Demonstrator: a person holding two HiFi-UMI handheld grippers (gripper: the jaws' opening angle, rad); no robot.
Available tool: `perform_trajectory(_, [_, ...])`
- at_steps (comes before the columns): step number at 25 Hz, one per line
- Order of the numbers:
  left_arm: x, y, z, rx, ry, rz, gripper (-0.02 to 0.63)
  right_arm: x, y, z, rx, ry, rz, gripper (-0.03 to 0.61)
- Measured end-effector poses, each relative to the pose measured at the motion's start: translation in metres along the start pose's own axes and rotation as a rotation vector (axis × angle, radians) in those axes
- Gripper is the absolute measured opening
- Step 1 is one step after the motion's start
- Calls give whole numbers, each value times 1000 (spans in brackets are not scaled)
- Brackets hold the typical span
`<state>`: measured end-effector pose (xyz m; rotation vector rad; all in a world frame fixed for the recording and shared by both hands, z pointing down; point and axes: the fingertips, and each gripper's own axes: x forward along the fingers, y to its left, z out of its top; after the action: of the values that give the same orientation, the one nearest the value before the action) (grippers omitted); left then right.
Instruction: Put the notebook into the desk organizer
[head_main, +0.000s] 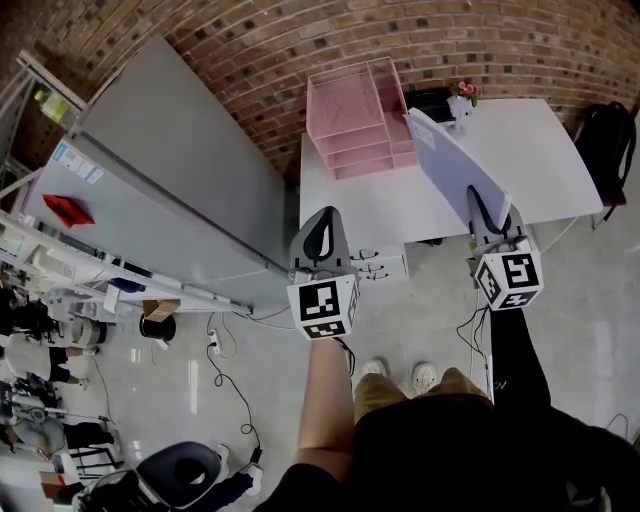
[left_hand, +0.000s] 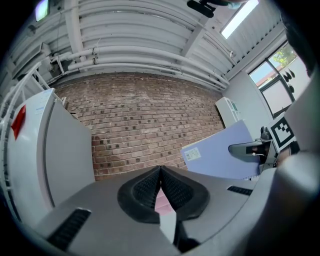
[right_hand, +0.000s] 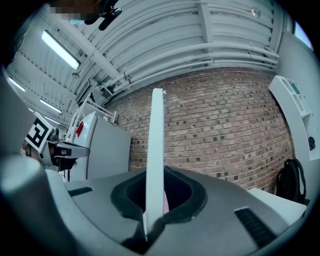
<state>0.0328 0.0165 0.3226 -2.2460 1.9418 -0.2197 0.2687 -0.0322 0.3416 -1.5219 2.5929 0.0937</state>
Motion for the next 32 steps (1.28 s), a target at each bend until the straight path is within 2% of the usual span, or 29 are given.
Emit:
perform_trajectory(9, [33, 30, -7, -4, -23, -51, 15, 40, 12, -2, -25, 9, -22, 46])
perform_trajectory(24, [133, 119, -49, -2, -17, -258, 15, 140, 60, -43, -42, 101, -168, 46])
perform_trajectory(28, [151, 135, -61, -12, -12, -300, 15, 156, 74, -58, 10, 116, -186, 46])
perform_trajectory(32, [160, 146, -74, -22, -4, -339, 15, 162, 84, -77, 159, 115, -207, 46])
